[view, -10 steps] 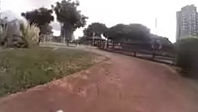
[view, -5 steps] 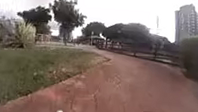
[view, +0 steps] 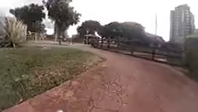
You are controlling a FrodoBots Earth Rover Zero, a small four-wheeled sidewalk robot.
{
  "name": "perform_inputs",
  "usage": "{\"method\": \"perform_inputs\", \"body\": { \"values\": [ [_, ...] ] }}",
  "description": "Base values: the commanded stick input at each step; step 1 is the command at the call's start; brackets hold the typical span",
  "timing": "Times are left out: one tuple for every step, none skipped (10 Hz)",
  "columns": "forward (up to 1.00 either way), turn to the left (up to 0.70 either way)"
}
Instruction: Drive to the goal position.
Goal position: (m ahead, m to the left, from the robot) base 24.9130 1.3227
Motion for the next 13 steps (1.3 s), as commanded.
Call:
{"method": "perform_inputs", "body": {
  "values": [
    [0.7,-0.27],
    [0.7,-0.27],
    [0.7,-0.27],
    [0.7,-0.27],
    [0.7,-0.27],
    [0.7,-0.27],
    [0.7,-0.27],
    [0.7,-0.27],
    [0.7,-0.27],
    [0.7,-0.27],
    [0.7,-0.27],
    [0.7,0.0],
    [0.7,0.0]
  ]
}}
